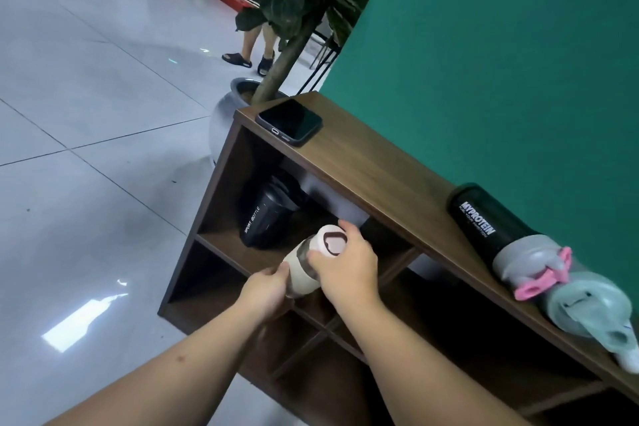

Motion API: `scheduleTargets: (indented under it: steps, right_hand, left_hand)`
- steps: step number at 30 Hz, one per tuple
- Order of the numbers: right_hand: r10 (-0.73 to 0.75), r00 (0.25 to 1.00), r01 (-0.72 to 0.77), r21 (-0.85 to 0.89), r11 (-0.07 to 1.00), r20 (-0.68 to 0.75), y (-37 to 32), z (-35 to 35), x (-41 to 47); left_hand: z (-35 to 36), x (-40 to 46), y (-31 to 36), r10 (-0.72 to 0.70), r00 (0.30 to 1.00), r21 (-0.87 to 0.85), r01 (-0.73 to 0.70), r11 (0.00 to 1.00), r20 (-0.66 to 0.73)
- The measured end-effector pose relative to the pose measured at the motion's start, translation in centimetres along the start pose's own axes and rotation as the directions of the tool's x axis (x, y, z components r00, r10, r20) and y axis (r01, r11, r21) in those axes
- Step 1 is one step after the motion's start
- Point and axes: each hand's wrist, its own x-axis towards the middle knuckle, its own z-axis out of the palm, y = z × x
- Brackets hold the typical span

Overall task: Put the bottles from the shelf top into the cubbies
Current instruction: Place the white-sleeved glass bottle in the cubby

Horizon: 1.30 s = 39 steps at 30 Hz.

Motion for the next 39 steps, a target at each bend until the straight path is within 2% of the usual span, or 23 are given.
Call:
scheduleTargets:
  steps: [1,6,10,18,22,26,29,31,32,35,37,39]
  right_hand:
    - [0.003,1.000,-0.003,0.004,1.000,-0.017,0.2,0.6,0.8]
    - [0.044,0.998,-0.043,0.023,0.999,-0.048,1.7,2.5,4.5]
    - [0.092,0.994,-0.087,0.088,0.992,-0.052,2.3,3.1,6.6]
    - [0.133,0.990,-0.122,0.192,0.974,-0.045,2.8,3.2,8.1]
    - [0.104,0.995,-0.102,0.149,0.984,-0.003,2.8,3.1,7.5]
    - [0.060,0.998,-0.061,0.051,0.997,0.026,1.8,1.3,3.8]
    - [-0.025,0.995,0.011,0.131,0.991,0.101,1.4,-2.1,-0.7]
    - [-0.051,0.994,0.027,0.223,0.974,0.100,1.5,-5.0,-3.4]
    - [-0.056,0.997,0.041,0.257,0.965,0.052,1.7,-6.7,-4.6]
    - [-0.035,0.976,0.099,0.293,0.951,-0.215,2.9,-12.4,-6.8]
    - [-0.027,0.919,0.122,0.220,0.968,-0.394,4.1,-16.5,-7.1]
    - [-0.018,0.863,0.082,0.105,0.991,-0.505,5.3,-20.5,-6.3]
  left_hand:
    - [0.3,0.4,0.2,0.003,1.000,0.006,-0.003,1.000,0.009]
    - [2.6,2.1,1.2,-0.124,0.990,-0.211,0.136,0.968,0.070]
    - [3.4,3.4,1.2,-0.112,0.989,-0.248,0.134,0.959,0.101]
    - [3.3,5.3,1.5,-0.097,0.986,-0.189,0.122,0.974,0.135]
    - [3.8,4.7,0.9,-0.086,0.981,-0.181,0.118,0.976,0.175]
    - [4.2,2.6,0.7,-0.080,0.986,-0.121,0.098,0.988,0.148]
    - [4.5,0.0,0.9,-0.056,0.988,-0.013,0.059,0.998,0.141]
    - [5.0,-2.1,1.1,0.025,0.989,0.029,-0.030,0.999,0.149]
    - [5.3,-3.1,1.3,0.084,0.985,0.019,-0.088,0.996,0.154]
    - [6.3,-7.0,2.5,0.185,0.969,-0.021,-0.184,0.983,0.164]
    - [7.6,-9.6,4.0,0.223,0.959,-0.026,-0.222,0.975,0.176]
    - [9.5,-12.5,6.1,0.265,0.942,-0.052,-0.260,0.964,0.207]
